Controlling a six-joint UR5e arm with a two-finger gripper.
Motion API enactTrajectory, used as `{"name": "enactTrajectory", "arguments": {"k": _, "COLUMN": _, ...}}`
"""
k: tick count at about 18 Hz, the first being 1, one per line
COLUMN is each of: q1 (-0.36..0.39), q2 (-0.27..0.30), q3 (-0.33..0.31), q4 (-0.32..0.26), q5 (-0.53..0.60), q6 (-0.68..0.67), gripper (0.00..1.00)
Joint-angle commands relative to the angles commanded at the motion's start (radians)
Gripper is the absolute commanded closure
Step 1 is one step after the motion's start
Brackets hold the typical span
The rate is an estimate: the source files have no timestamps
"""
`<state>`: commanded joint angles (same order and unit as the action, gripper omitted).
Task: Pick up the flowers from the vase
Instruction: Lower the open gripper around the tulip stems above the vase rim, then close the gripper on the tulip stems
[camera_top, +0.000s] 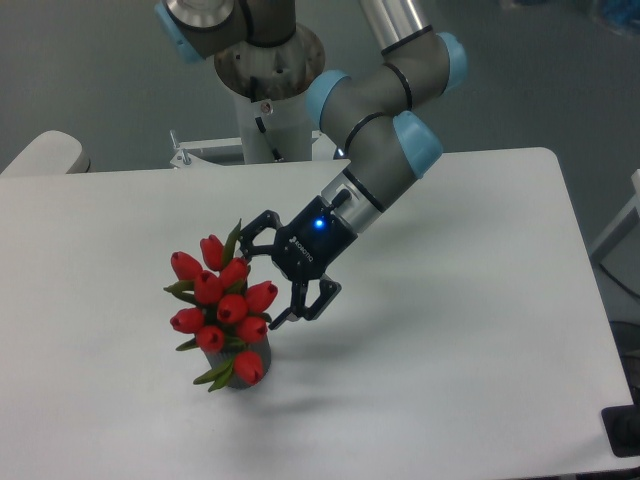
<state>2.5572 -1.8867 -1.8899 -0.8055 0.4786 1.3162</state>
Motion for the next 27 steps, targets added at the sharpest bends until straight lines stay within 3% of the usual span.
{"name": "enactTrajectory", "arguments": {"k": 5, "q1": -0.034, "q2": -0.032, "q3": 0.026, "q4": 0.009, "q5": 0.000, "q6": -0.020, "gripper": 0.00}}
{"name": "enactTrajectory", "arguments": {"k": 12, "q1": -0.032, "q2": -0.028, "q3": 0.026, "q4": 0.009, "q5": 0.000, "q6": -0.026, "gripper": 0.01}}
{"name": "enactTrajectory", "arguments": {"k": 14, "q1": -0.032, "q2": -0.028, "q3": 0.026, "q4": 0.009, "q5": 0.000, "q6": -0.029, "gripper": 0.12}}
{"name": "enactTrajectory", "arguments": {"k": 16, "q1": -0.031, "q2": -0.028, "q3": 0.028, "q4": 0.015, "q5": 0.000, "q6": -0.029, "gripper": 0.32}}
{"name": "enactTrajectory", "arguments": {"k": 18, "q1": -0.029, "q2": -0.028, "q3": 0.029, "q4": 0.017, "q5": 0.000, "q6": -0.028, "gripper": 0.42}}
{"name": "enactTrajectory", "arguments": {"k": 27, "q1": -0.022, "q2": -0.023, "q3": 0.029, "q4": 0.029, "q5": 0.000, "q6": -0.028, "gripper": 0.61}}
